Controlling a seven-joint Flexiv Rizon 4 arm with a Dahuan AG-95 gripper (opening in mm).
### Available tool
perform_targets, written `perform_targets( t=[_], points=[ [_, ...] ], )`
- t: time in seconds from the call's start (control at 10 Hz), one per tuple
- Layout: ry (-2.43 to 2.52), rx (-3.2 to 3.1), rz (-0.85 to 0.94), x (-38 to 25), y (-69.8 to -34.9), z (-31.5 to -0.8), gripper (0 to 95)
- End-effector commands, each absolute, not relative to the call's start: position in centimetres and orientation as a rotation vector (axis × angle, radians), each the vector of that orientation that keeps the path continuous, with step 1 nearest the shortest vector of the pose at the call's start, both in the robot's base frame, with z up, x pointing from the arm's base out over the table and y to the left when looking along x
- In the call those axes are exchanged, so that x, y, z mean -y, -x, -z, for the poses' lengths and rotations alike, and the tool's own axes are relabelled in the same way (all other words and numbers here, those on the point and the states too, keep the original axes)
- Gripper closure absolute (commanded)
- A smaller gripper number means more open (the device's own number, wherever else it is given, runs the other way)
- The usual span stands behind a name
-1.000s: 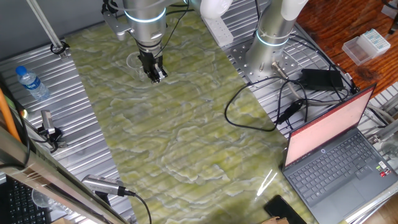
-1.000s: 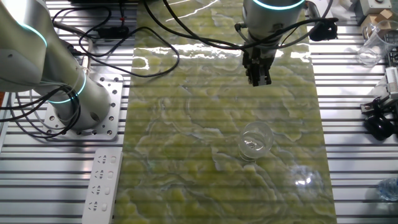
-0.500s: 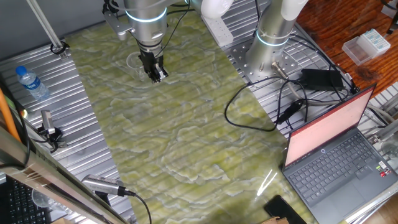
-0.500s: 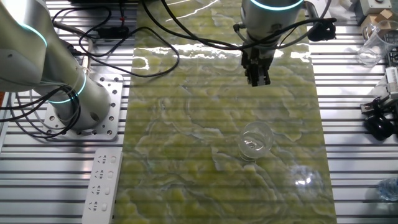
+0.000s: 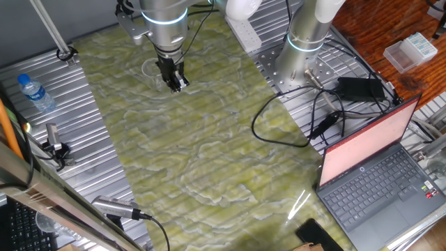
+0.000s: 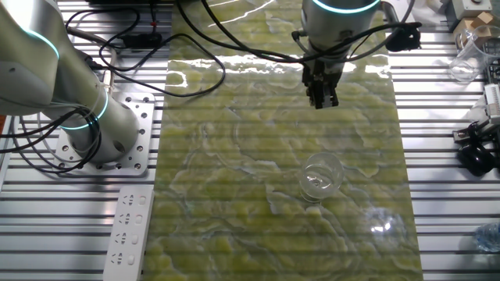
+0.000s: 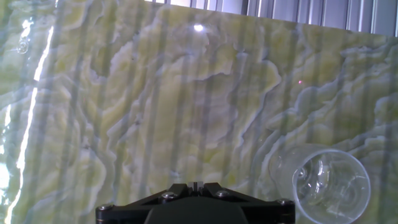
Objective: Pick up the cup
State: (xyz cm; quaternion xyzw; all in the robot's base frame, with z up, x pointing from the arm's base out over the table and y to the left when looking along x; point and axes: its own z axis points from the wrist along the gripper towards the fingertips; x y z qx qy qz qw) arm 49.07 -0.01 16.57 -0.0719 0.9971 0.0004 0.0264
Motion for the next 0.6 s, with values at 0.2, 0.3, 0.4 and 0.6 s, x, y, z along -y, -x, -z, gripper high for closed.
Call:
perform_targets(
  t=[0.2,0.3,0.4,0.6],
  points=[
    [0.23,-3.08,0.001,0.02,-49.06,-16.59,95.0],
    [0.231,-3.08,0.001,0.03,-49.06,-16.62,95.0],
    [0.244,-3.079,0.001,0.12,-49.03,-16.69,95.0],
    [0.287,-3.076,0.001,0.85,-48.79,-17.19,95.0]
  ],
)
